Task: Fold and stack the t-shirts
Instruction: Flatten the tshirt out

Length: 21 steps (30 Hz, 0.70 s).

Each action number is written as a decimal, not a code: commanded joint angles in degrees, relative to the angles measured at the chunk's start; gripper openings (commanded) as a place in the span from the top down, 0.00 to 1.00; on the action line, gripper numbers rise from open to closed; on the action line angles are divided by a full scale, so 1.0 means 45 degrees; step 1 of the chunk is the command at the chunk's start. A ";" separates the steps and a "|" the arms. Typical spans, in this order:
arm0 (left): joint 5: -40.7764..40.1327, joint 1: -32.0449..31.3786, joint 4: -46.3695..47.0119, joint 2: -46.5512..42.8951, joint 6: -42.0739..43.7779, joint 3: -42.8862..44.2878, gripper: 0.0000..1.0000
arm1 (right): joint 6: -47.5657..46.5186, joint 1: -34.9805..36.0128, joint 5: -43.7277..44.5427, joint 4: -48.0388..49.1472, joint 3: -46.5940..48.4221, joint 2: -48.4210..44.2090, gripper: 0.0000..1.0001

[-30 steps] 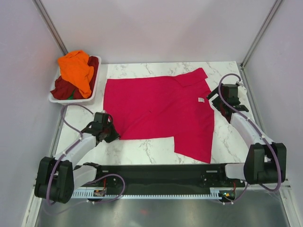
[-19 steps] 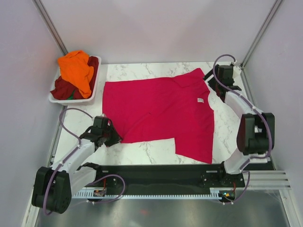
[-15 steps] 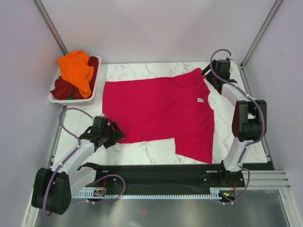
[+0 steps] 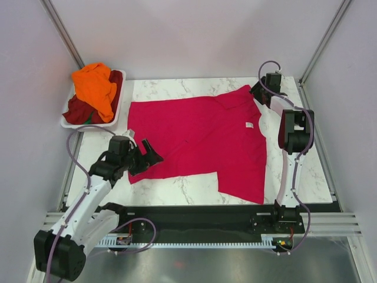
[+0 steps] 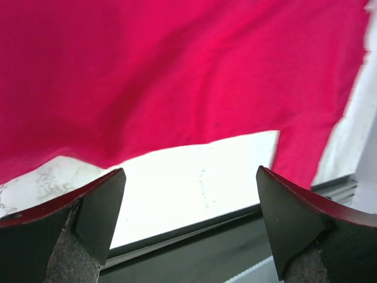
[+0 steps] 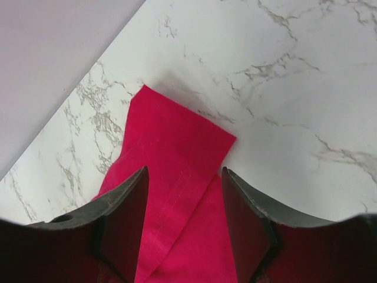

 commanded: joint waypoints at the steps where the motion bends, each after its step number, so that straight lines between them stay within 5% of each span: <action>1: 0.1175 -0.0039 -0.1518 -0.0540 0.1342 0.2242 0.00 | -0.0212 -0.0015 -0.0315 -0.0078 0.1069 0.0540 0.40; 7: -0.1083 -0.0039 -0.4605 -0.1026 0.3707 0.4706 0.00 | -0.0173 -0.0054 -0.0121 -0.0176 0.1070 0.0854 0.43; 21: -0.0250 -0.0020 -0.3884 -0.0969 0.3787 0.4492 0.00 | -0.0095 -0.0132 0.0173 0.0019 0.1283 0.1419 0.49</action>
